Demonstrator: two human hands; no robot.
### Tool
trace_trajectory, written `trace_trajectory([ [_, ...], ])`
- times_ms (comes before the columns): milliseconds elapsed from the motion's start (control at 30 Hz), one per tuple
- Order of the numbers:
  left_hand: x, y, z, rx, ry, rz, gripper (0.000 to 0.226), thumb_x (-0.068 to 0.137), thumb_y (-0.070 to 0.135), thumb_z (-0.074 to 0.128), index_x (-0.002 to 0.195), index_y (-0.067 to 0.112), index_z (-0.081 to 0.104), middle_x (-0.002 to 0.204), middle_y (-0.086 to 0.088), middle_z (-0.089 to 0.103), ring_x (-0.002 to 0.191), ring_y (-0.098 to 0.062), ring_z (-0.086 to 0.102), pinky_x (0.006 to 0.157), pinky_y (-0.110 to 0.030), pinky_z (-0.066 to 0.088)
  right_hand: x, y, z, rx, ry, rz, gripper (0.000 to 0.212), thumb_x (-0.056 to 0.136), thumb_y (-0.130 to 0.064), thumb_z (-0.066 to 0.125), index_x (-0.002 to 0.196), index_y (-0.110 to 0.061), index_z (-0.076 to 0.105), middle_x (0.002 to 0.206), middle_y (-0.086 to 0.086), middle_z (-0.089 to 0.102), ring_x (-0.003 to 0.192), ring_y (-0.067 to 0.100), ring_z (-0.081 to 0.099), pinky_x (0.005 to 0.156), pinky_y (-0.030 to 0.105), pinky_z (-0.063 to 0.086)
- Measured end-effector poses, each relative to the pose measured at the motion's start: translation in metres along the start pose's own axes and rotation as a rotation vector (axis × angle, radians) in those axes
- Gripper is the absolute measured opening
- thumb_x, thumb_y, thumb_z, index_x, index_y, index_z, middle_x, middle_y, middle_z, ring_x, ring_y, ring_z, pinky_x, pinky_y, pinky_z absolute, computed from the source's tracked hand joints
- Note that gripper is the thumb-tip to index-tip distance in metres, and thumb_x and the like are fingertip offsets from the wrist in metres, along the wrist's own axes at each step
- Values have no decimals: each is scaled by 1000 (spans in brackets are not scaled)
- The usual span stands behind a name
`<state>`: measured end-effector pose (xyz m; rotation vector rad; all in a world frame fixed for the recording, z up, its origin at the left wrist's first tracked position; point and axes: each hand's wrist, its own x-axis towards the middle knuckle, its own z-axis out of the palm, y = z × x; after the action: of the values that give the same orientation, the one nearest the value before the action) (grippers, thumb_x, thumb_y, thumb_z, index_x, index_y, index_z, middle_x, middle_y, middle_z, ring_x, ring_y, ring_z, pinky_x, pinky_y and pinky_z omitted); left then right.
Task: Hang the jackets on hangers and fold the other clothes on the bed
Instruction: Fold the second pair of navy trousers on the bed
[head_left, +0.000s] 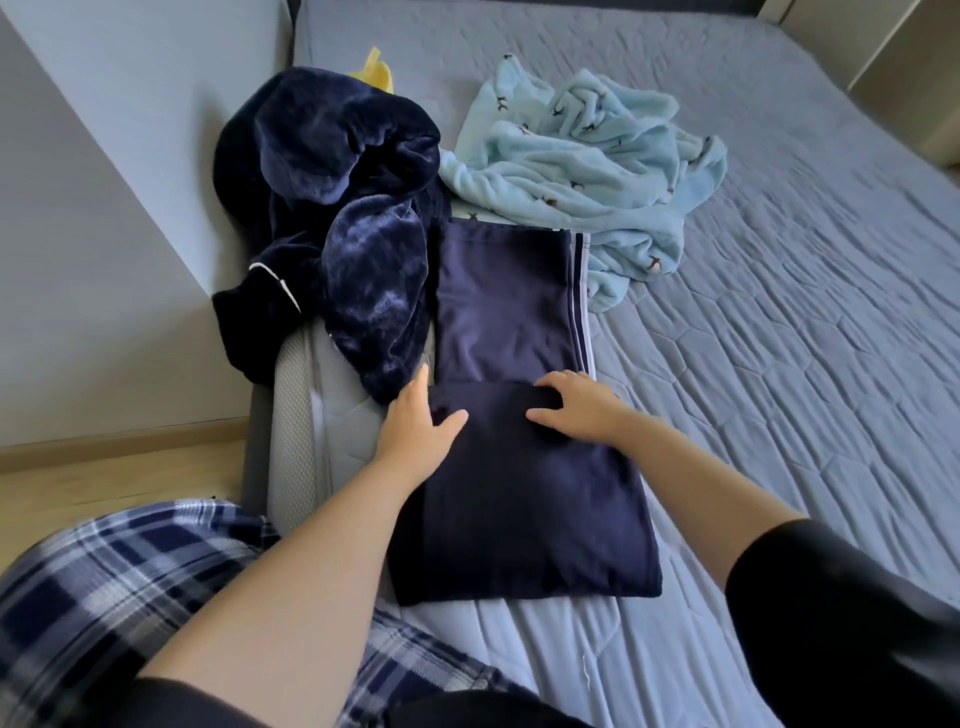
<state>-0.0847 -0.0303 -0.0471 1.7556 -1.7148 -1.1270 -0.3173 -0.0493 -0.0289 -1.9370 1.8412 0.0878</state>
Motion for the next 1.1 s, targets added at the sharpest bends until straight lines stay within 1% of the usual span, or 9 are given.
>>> trace_trajectory([
  [167, 5, 7, -21, -444, -213, -227, 31, 89, 22, 65, 119, 12, 60, 118, -1, 66, 101, -15, 64, 77, -22, 48, 1, 2, -30, 109, -268, -139, 20, 88, -37, 64, 98, -21, 60, 91, -9, 58, 88, 13, 54, 75, 22, 37],
  [300, 0, 13, -28, -684, -374, -468, 19, 92, 16, 57, 105, 8, 68, 98, -10, 73, 84, -22, 69, 75, -28, 51, 0, -1, -40, 326, -487, -119, 16, 91, -19, 61, 75, -23, 59, 73, -9, 61, 69, 8, 56, 66, 23, 44],
  [367, -1, 16, -32, -367, -381, -410, 17, 90, 21, 57, 97, 8, 67, 92, -7, 71, 81, -23, 65, 73, -28, 47, 0, -4, -37, 355, -586, -74, 18, 91, -17, 61, 74, -22, 61, 69, -9, 61, 64, 6, 55, 66, 22, 45],
  [467, -4, 17, -27, 502, 49, -4, 24, 90, 30, 55, 110, 17, 53, 98, 0, 59, 86, -22, 55, 67, -30, 40, 4, -9, -20, 72, -393, -91, 11, 88, -26, 66, 86, -15, 65, 76, -7, 57, 70, 9, 51, 70, 23, 39],
  [533, -9, 25, -15, 455, 167, 376, 36, 90, 24, 55, 125, 15, 53, 114, -1, 60, 107, -23, 53, 81, -33, 43, 3, -13, -8, -7, -192, -96, 20, 85, -28, 68, 98, -13, 65, 87, -4, 57, 83, 15, 55, 75, 26, 41],
  [600, -12, 25, 1, 524, -17, 565, 43, 94, 25, 50, 136, 14, 48, 134, -3, 53, 128, -24, 43, 101, -35, 36, -4, -17, 1, -18, -85, -93, 22, 86, -30, 66, 102, -15, 62, 100, -1, 60, 98, 20, 56, 81, 30, 44],
  [767, -14, -4, 29, 835, -329, 307, 57, 102, 42, 24, 153, 24, 5, 161, 7, 0, 147, -14, -5, 118, -41, 2, -30, -30, 11, -297, 100, -131, 37, 92, -36, 57, 121, -14, 50, 122, 5, 51, 115, 25, 46, 96, 35, 38],
  [967, -13, -7, 29, 835, -317, 286, 56, 102, 40, 21, 152, 27, -2, 160, 11, -6, 146, -10, -9, 117, -40, -2, -112, -48, 17, -397, 304, -564, 30, 82, -43, 49, 88, -17, 62, 84, -1, 56, 74, 20, 55, 63, 31, 45],
  [1100, -16, -6, 26, 779, -274, 333, 55, 103, 38, 23, 153, 27, 3, 160, 9, -1, 146, -10, -5, 117, -38, 1, -147, -38, 37, -561, 119, -588, 78, 63, -71, 60, 117, -14, 59, 101, 4, 60, 78, 22, 55, 65, 32, 49],
])
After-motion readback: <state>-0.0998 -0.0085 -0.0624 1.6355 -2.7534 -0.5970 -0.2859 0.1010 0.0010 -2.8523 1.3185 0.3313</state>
